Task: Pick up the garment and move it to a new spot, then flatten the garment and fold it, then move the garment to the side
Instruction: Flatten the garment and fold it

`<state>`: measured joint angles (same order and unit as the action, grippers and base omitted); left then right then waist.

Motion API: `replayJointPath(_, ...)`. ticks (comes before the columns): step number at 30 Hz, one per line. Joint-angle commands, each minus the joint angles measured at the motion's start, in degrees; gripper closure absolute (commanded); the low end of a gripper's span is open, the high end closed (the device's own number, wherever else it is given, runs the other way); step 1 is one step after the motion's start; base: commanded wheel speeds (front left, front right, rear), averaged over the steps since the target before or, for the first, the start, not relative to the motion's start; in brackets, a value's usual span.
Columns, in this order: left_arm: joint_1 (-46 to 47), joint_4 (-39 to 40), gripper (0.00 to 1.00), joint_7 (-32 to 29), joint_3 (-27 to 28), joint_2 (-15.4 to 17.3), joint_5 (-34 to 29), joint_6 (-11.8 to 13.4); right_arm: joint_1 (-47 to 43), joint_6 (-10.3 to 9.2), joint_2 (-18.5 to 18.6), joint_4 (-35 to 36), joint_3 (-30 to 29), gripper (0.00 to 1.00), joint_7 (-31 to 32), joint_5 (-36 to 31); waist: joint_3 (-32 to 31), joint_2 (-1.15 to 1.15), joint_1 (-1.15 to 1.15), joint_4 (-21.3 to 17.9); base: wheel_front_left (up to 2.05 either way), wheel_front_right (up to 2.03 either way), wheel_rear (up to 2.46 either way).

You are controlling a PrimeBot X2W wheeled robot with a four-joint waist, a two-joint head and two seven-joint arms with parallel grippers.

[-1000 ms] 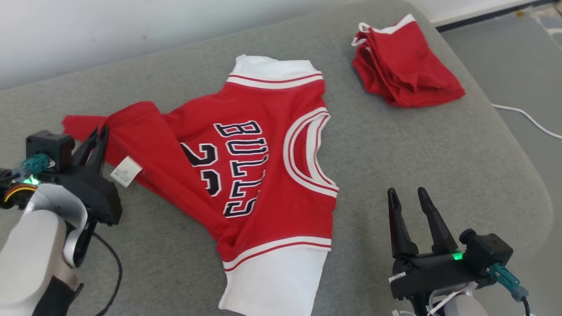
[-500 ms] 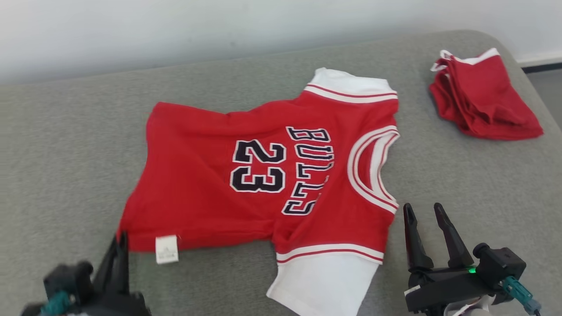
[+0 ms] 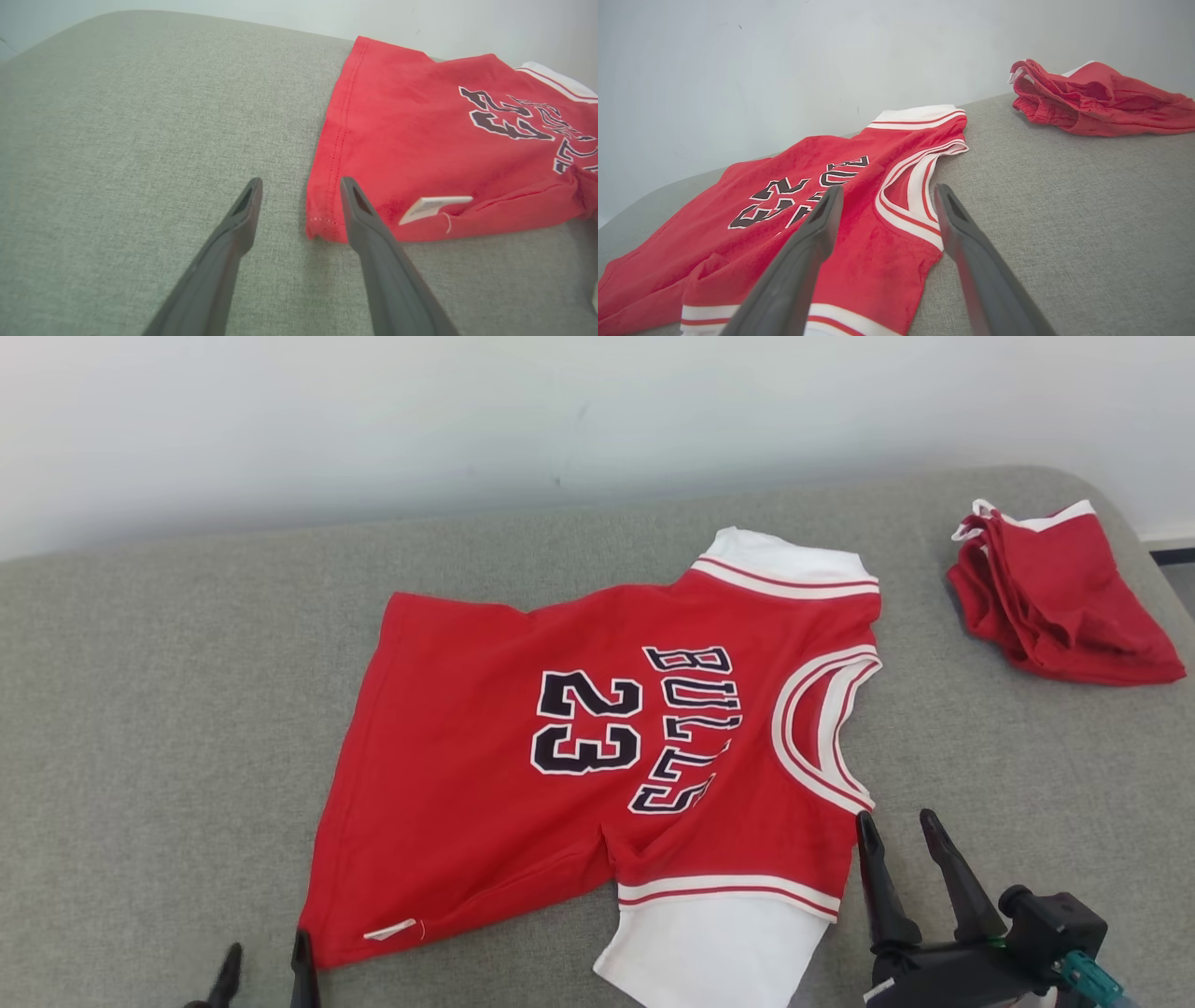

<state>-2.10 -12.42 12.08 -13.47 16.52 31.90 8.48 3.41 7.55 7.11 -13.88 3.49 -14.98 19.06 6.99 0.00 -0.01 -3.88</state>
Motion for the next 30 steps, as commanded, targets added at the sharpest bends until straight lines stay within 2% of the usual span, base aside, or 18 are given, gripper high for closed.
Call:
replayJointPath(1,0.7,-0.3,0.0,1.3,0.8,-0.3,-0.4,-0.2,-1.1,-0.16,0.4,-0.2,0.0,0.0,-0.3,0.1,-1.4,0.0,0.01,0.0,0.0,0.0,0.0)
replayJointPath(6,-0.2,-1.0,0.0,2.3,1.1,-0.5,-1.3,-0.1,-4.0,-0.16,0.4,-1.5,0.2,0.0,-0.3,-0.1,-3.6,0.0,0.01,0.0,0.0,0.0,0.0)
replayJointPath(15,1.1,-3.4,0.0,0.7,-1.0,-0.4,-1.5,-1.3,-7.4,-0.16,-0.3,-7.3,6.1,0.0,1.1,2.4,-3.4,0.0,0.01,-0.4,0.0,0.0,0.0)
replayJointPath(21,4.0,-6.4,0.0,0.8,-1.7,0.0,-1.4,-3.0,-6.6,-0.16,-0.8,-10.2,10.1,0.0,2.8,4.2,-2.3,0.0,0.01,-0.3,0.0,0.0,0.0)
replayJointPath(30,8.9,-13.3,0.0,-0.3,-3.7,-1.3,-1.2,-5.0,-5.3,-0.16,-1.3,-15.0,15.8,0.0,5.3,6.7,-0.5,0.0,0.01,-0.1,0.0,0.0,0.0)
